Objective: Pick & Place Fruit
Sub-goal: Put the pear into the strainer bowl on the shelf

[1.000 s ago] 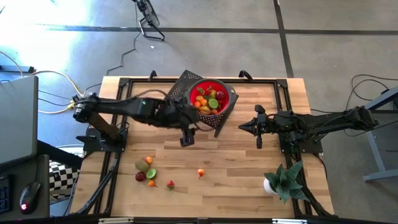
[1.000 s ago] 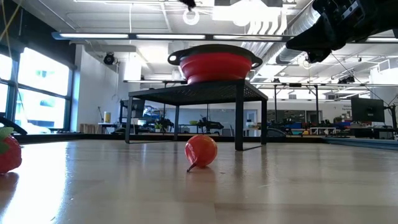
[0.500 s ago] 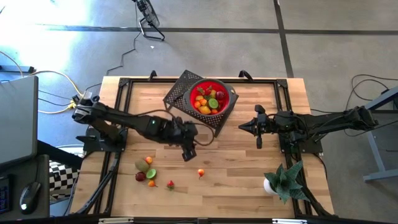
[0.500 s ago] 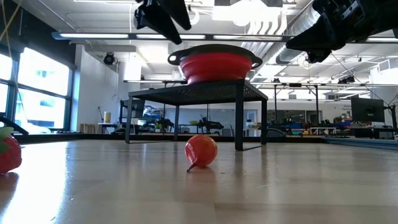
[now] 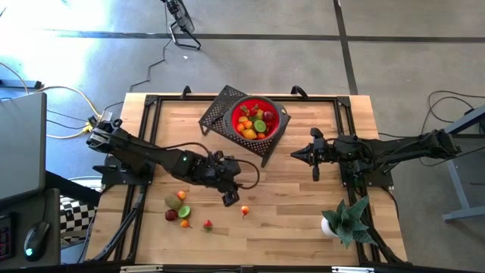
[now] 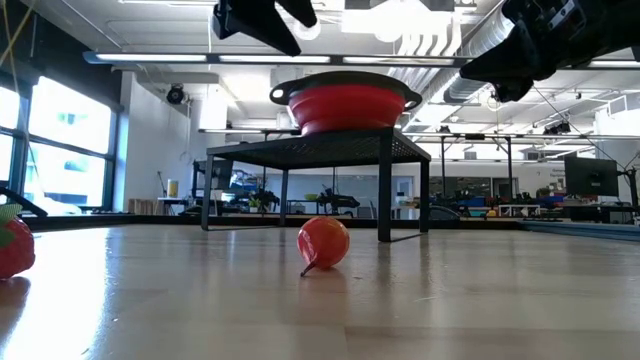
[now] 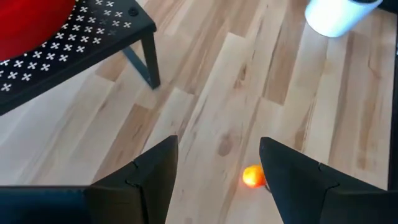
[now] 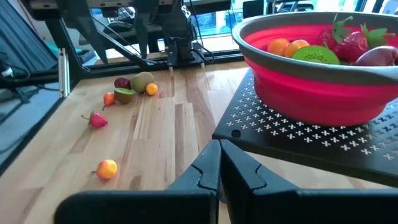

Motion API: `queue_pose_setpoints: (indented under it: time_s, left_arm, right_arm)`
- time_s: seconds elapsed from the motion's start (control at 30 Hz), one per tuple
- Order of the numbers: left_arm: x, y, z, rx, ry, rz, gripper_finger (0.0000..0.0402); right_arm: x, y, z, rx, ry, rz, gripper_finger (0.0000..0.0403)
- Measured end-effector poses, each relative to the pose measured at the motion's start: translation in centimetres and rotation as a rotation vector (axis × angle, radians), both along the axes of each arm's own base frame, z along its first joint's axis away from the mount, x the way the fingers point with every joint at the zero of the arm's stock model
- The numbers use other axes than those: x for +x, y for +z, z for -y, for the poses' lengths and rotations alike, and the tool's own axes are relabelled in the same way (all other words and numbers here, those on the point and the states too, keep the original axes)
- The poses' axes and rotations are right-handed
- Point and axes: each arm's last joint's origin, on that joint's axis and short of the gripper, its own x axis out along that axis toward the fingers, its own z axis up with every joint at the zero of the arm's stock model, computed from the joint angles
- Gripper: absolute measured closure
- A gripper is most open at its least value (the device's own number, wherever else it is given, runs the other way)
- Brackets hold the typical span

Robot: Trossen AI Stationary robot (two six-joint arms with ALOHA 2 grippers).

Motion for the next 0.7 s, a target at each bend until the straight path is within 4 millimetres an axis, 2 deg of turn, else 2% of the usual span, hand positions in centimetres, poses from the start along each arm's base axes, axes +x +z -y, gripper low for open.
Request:
queue_pose_setpoints:
  time_s: [0.17, 0.3, 0.53, 0.7]
  left_arm:
    - [0.2, 0.3, 0.1, -0.046, 0.029, 0.044, 0.0181]
    - [0.1, 0.4, 1.0, -0.049, 0.006, 0.059, 0.0181]
    - [0.5, -0.6, 3.7, -0.050, -0.047, 0.082, 0.0181]
    - [1.2, -1.4, 4.8, -0.108, 0.047, 0.140, 0.0181]
  right_arm:
    - [0.0, 0.0, 0.0, 0.040, -0.010, 0.003, 0.0400]
    - [0.0, 0.0, 0.0, 0.042, -0.007, -0.002, 0.0400]
    - [0.0, -0.1, 0.0, 0.052, -0.009, -0.007, 0.0400]
    - [0.0, -0.1, 0.0, 0.091, -0.018, -0.003, 0.0400]
